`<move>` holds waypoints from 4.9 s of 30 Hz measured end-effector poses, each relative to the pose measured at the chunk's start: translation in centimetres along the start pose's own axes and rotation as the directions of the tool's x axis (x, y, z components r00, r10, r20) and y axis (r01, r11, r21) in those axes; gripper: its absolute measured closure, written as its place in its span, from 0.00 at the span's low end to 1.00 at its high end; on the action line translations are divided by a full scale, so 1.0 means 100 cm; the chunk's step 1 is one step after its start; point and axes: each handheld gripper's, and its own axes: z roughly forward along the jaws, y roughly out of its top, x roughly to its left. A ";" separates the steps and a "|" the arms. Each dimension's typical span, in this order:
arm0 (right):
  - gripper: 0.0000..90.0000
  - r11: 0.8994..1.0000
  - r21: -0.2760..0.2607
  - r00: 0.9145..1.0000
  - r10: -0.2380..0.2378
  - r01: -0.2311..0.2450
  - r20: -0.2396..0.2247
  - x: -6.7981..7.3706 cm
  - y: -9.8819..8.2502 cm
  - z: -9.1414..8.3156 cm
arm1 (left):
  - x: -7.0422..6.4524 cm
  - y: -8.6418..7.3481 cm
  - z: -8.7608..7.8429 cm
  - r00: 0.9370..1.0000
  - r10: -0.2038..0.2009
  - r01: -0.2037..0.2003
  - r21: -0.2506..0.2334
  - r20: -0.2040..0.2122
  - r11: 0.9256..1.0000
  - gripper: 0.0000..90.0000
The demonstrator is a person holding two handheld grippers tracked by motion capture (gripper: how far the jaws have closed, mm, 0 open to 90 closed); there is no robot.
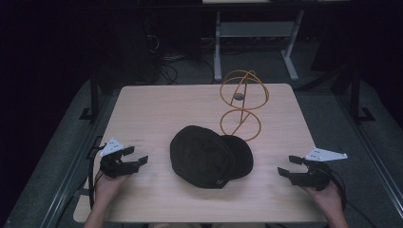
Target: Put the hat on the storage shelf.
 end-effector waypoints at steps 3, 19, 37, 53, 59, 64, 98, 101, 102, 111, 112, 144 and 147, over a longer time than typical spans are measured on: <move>0.30 1.000 0.003 1.000 0.001 -0.001 -0.001 0.000 0.001 0.002 | 0.001 0.000 0.000 1.000 0.000 0.000 0.004 0.001 1.000 0.27; 0.28 0.998 -0.052 0.999 -0.029 0.028 -0.016 0.019 0.017 0.001 | -0.002 0.000 0.001 1.000 0.014 -0.014 0.006 0.009 1.000 0.27; 0.25 0.992 -0.074 0.983 -0.110 0.099 -0.148 0.070 0.057 0.020 | -0.001 -0.001 -0.001 1.000 0.006 -0.006 0.002 0.008 1.000 0.27; 0.23 0.987 -0.054 0.957 -0.163 0.154 -0.240 0.105 0.089 0.046 | 0.000 -0.002 -0.002 1.000 0.008 -0.008 0.001 0.011 1.000 0.27; 0.25 0.983 -0.057 0.946 -0.184 0.175 -0.268 0.118 0.098 0.056 | -0.001 -0.002 -0.002 1.000 0.006 -0.006 -0.001 0.014 1.000 0.27; 0.25 0.980 -0.047 0.938 -0.200 0.195 -0.284 0.129 0.103 0.067 | -0.001 -0.002 -0.002 1.000 0.007 -0.007 0.000 0.014 1.000 0.27; 0.37 0.969 0.067 0.906 -0.196 0.238 -0.375 0.182 0.109 0.118 | -0.001 -0.001 -0.004 1.000 0.017 -0.017 -0.004 0.020 1.000 0.27; 0.41 0.968 0.077 0.907 -0.193 0.238 -0.374 0.185 0.107 0.121 | -0.001 -0.001 -0.004 1.000 0.015 -0.015 -0.004 0.021 1.000 0.27; 0.42 0.967 0.080 0.907 -0.194 0.240 -0.373 0.186 0.107 0.122 | -0.001 -0.001 -0.003 1.000 0.014 -0.014 -0.005 0.022 1.000 0.27; 0.58 0.949 0.150 0.917 -0.215 0.277 -0.335 0.194 0.101 0.131 | -0.001 -0.001 -0.003 1.000 0.016 -0.016 -0.007 0.025 1.000 0.27; 0.61 0.945 0.159 0.919 -0.221 0.285 -0.327 0.195 0.101 0.131 | -0.001 -0.001 -0.003 1.000 0.017 -0.016 -0.007 0.026 1.000 0.27; 0.94 0.955 0.017 0.881 -0.266 0.296 -0.390 0.174 0.124 0.089 | -0.012 0.001 0.000 0.997 0.033 -0.033 -0.002 0.070 0.999 0.27; 0.94 0.957 -0.001 0.878 -0.267 0.290 -0.399 0.171 0.128 0.082 | -0.015 0.002 0.001 0.996 0.042 -0.042 -0.004 0.084 0.999 0.27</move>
